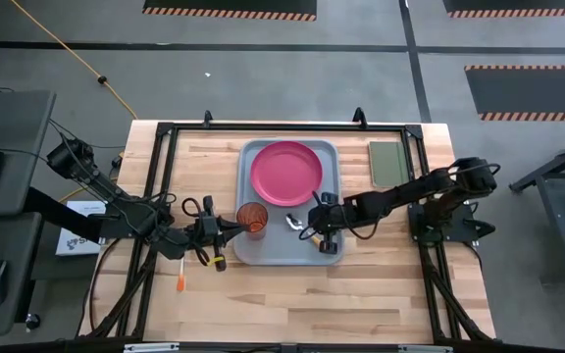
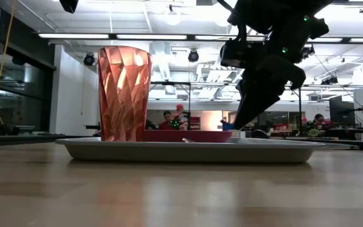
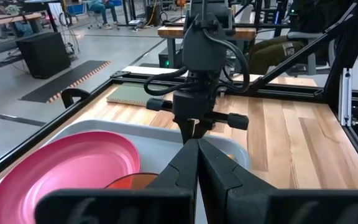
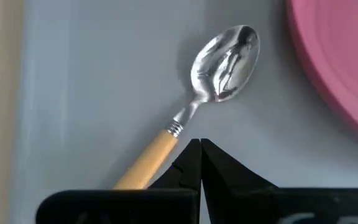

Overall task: Pick and place plate/cup/fork/spoon on tray
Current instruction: Put the yellow spoon on the gray serving tray to the right of the orange cup

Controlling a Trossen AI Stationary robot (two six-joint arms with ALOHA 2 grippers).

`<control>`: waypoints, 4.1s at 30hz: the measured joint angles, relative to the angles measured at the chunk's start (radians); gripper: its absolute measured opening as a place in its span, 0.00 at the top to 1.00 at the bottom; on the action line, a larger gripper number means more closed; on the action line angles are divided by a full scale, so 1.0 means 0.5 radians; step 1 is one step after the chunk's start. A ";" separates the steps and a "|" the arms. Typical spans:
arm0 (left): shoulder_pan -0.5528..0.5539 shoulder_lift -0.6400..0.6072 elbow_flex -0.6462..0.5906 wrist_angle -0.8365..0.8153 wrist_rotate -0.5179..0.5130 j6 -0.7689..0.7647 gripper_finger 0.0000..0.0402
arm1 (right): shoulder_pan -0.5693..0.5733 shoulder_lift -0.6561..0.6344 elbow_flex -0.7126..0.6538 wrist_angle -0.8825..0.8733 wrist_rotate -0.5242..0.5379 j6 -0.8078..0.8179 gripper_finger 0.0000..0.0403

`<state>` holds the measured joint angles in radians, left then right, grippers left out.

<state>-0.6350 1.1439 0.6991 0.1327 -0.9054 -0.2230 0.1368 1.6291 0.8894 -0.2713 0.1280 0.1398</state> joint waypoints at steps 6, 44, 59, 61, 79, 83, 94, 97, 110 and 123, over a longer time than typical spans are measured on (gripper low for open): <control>0.000 0.001 0.000 0.000 0.002 -0.001 1.00 | 0.000 -0.001 0.000 0.089 -0.137 0.276 0.99; 0.000 0.002 0.001 -0.016 0.011 -0.002 1.00 | 0.230 0.227 -0.001 -0.011 -0.121 0.886 1.00; 0.000 0.002 0.001 -0.016 0.011 -0.002 1.00 | 0.145 0.233 0.161 -0.617 0.029 0.608 1.00; 0.000 0.002 0.001 -0.016 0.010 -0.002 1.00 | 0.140 0.233 0.161 -0.681 0.067 0.607 1.00; 0.000 0.002 0.001 -0.020 0.010 -0.003 1.00 | -0.001 0.192 0.159 -0.816 0.350 0.259 1.00; 0.000 0.002 0.001 -0.021 0.010 -0.003 1.00 | -0.068 0.192 0.160 -0.727 0.396 0.161 1.00; 0.000 0.002 0.001 -0.028 0.010 -0.020 1.00 | -0.135 0.090 0.158 -0.386 0.364 -0.230 1.00; -0.001 0.002 0.001 -0.029 0.010 -0.020 1.00 | -0.213 0.097 0.157 -0.164 0.283 -0.280 1.00; 0.000 0.002 0.001 -0.029 0.011 -0.019 1.00 | -0.309 0.270 0.154 0.179 0.109 -0.133 1.00; 0.000 0.002 0.001 -0.029 0.011 -0.019 1.00 | -0.259 0.433 0.154 0.390 0.218 -0.053 1.00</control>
<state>-0.6350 1.1446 0.6994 0.1183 -0.9001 -0.2325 0.0074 1.8454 0.9665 -0.0764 0.2371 0.1134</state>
